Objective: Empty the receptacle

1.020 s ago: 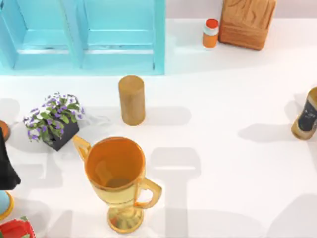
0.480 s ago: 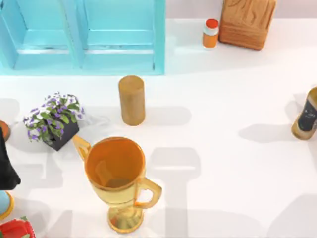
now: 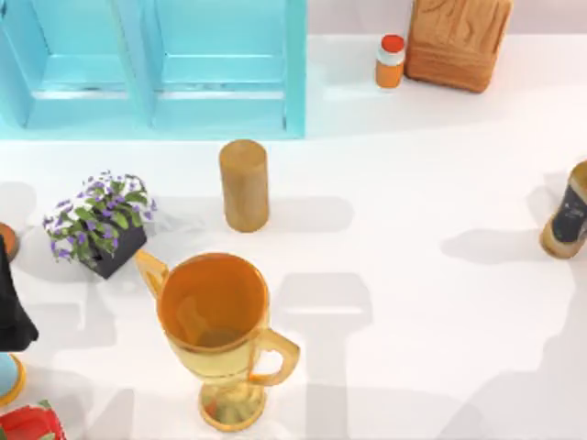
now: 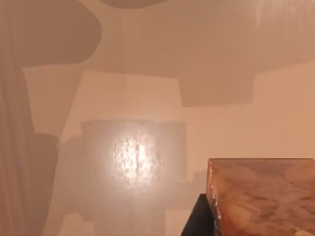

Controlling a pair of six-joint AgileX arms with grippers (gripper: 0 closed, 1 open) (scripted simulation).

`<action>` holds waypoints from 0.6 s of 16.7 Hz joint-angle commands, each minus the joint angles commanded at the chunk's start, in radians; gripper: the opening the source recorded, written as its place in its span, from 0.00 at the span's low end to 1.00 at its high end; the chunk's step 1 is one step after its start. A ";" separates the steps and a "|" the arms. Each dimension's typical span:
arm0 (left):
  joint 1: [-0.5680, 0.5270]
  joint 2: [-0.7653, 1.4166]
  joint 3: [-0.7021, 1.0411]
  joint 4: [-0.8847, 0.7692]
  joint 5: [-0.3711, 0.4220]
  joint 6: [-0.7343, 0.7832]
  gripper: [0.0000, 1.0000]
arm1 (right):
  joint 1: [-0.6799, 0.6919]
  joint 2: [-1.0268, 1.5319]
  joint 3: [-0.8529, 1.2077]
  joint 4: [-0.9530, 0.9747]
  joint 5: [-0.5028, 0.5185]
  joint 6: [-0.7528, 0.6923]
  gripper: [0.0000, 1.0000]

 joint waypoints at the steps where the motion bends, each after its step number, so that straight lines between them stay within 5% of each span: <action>1: 0.000 0.000 0.000 0.000 0.000 0.000 1.00 | 0.003 -0.040 0.040 -0.052 0.013 0.003 0.00; 10: 0.000 0.000 0.000 0.000 0.000 0.000 1.00 | -0.020 -0.039 0.290 -0.406 -0.031 -0.027 0.00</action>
